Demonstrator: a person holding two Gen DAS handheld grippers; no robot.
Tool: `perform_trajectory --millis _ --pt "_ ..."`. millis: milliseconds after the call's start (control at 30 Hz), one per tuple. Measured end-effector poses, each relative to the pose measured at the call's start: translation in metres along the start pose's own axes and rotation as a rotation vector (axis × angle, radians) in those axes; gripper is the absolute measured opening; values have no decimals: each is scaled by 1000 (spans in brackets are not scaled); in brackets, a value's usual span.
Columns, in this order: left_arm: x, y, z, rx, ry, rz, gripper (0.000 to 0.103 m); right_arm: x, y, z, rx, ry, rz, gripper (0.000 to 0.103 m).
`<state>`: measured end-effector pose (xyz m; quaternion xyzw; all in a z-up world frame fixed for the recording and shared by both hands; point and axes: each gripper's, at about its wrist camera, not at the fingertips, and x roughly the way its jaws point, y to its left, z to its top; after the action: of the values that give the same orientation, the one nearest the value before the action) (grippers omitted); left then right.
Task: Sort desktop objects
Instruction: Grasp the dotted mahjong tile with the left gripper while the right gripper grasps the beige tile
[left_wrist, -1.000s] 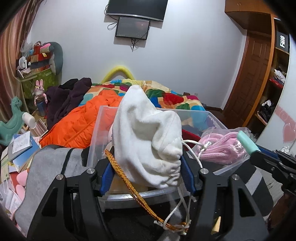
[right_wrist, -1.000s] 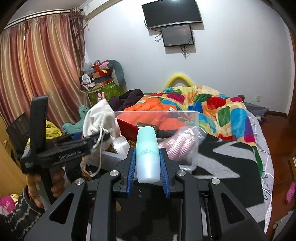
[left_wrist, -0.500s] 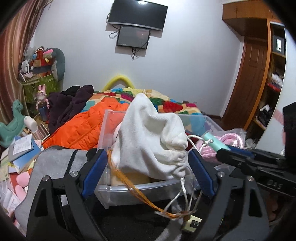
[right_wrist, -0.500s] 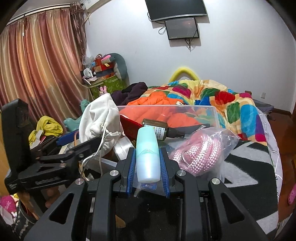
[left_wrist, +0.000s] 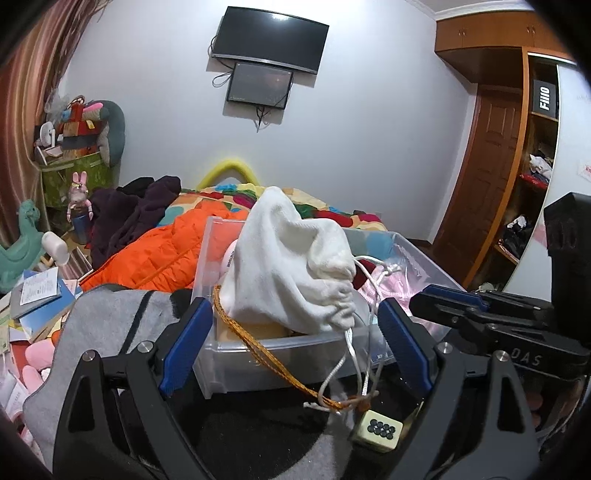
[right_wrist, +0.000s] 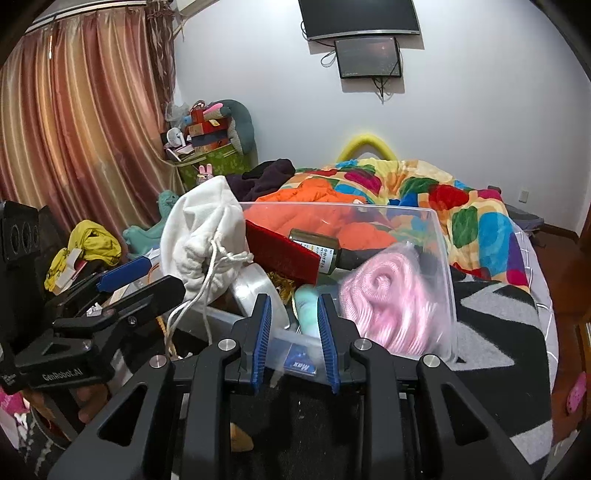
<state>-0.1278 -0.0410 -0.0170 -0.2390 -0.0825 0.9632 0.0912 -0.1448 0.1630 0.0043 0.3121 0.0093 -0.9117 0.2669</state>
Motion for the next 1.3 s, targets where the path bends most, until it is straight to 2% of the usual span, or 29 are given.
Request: perform_trajectory --millis 167,233,333,467,600,700,833,967,1067,1133,1200,1300 --pt "-4 5 1 -32 -9 -16 92 -13 4 -5 -1 -13 10 25" --pt "-8 10 2 -63 -13 -38 92 -19 6 -8 -10 -18 8 33" --pt "-16 14 0 -90 -17 -41 92 -29 12 -14 -35 -35 -8 38" --pt "-17 18 -7 -132 33 -35 92 -37 19 -22 -54 -39 2 45" --pt "-16 21 -14 -143 74 -20 92 -35 30 -34 -74 -23 11 45" --pt "-20 19 -17 -133 92 -31 92 -31 34 -43 -83 -2 21 45" --pt "-21 10 -23 -84 113 -5 92 -20 34 -53 -73 31 28 45" --pt "-11 2 -32 -41 167 -5 92 -13 34 -60 -57 49 34 45" --pt "-6 -1 -36 -33 203 -12 92 -7 32 -64 -43 68 34 43" --pt "-6 -1 -37 -38 209 -24 92 -5 30 -66 -36 87 45 28" --pt "-5 -1 -39 -47 231 -47 92 -8 30 -67 -25 80 50 22" --pt "-6 -2 -41 -42 252 -92 92 -18 24 -69 6 51 46 22"
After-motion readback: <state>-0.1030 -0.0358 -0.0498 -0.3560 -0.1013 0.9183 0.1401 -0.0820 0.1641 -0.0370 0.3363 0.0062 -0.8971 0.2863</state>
